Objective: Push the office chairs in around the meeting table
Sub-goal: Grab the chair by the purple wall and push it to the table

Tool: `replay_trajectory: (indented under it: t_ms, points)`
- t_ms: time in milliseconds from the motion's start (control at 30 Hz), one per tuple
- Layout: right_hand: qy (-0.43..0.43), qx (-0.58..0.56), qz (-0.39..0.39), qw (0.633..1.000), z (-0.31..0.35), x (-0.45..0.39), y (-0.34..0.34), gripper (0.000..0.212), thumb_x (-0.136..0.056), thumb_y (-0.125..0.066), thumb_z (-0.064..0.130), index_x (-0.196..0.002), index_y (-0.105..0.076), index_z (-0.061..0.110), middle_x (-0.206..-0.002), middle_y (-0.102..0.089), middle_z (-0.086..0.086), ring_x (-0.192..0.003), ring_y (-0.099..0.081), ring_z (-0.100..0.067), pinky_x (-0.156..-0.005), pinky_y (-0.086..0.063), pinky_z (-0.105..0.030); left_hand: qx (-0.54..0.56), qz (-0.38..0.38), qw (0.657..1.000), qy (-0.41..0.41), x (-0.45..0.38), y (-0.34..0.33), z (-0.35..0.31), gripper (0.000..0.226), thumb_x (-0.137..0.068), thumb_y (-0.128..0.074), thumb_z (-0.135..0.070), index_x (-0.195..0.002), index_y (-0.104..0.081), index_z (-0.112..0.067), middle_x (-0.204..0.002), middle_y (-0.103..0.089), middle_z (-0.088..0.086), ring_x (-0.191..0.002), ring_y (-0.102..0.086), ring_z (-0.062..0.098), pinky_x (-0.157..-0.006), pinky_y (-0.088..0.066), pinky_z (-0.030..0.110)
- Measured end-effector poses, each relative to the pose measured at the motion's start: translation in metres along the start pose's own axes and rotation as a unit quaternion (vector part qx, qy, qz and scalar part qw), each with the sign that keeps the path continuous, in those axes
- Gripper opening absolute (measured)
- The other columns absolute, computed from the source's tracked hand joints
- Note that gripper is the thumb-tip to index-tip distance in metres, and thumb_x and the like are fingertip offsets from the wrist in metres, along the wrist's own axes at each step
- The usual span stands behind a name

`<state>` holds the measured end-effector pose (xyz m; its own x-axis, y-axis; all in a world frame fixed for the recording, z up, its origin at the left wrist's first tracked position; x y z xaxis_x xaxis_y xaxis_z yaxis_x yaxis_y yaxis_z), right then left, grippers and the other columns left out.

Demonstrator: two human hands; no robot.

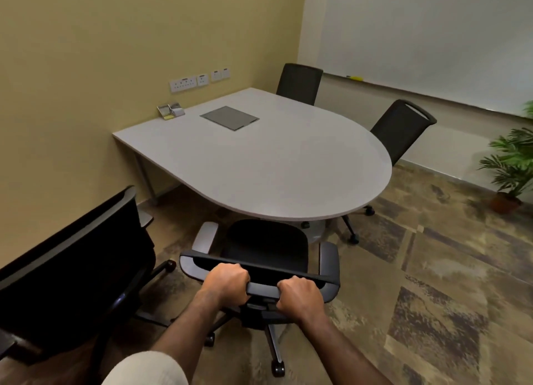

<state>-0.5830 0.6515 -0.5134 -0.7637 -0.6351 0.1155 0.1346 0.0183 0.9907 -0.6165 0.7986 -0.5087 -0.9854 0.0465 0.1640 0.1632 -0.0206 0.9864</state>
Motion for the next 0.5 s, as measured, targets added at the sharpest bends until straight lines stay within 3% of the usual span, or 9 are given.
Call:
replay_trajectory:
  t_ms: [233,400,500]
  points:
    - [-0.021,0.001,-0.004,1.0,-0.016,-0.066,0.0,0.032,-0.073,-0.045,0.038,-0.09,-0.067,0.021,-0.085,-0.07,-0.004,-0.082,-0.067,-0.031,-0.068,-0.05,-0.039,0.034,-0.015,0.997,-0.07,-0.057,0.014,0.036,0.023,-0.074,-0.057,-0.046,-0.071,-0.058,-0.024,-0.073,-0.067,-0.001,-0.067,-0.064,0.024,-0.06,-0.05,0.034]
    - [-0.043,0.016,-0.003,0.999,-0.018,-0.091,0.0,0.022,-0.075,-0.047,0.037,-0.085,-0.061,0.023,-0.085,-0.069,-0.002,-0.083,-0.066,-0.028,-0.066,-0.045,-0.038,0.026,-0.011,0.992,-0.127,-0.086,0.014,0.054,0.028,-0.074,-0.055,-0.046,-0.077,-0.063,-0.019,-0.078,-0.068,0.001,-0.072,-0.064,0.027,-0.066,-0.054,0.037]
    - [-0.056,0.009,-0.001,0.998,-0.017,-0.102,-0.001,0.024,-0.074,-0.045,0.04,-0.083,-0.059,0.023,-0.084,-0.069,-0.001,-0.081,-0.066,-0.026,-0.065,-0.045,-0.037,0.016,-0.003,0.993,-0.116,-0.096,0.009,0.063,0.021,-0.076,-0.058,-0.041,-0.072,-0.055,-0.021,-0.076,-0.066,0.004,-0.071,-0.065,0.031,-0.066,-0.054,0.04]
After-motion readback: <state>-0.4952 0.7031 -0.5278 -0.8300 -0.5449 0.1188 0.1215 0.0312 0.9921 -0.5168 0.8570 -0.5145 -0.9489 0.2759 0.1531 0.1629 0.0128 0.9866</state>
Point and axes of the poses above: each hand's wrist, its own x-axis away from the middle knuckle, its own y-axis out of the back of the hand, z = x × y, the point moved 8 cm from there along -x, towards the middle knuckle
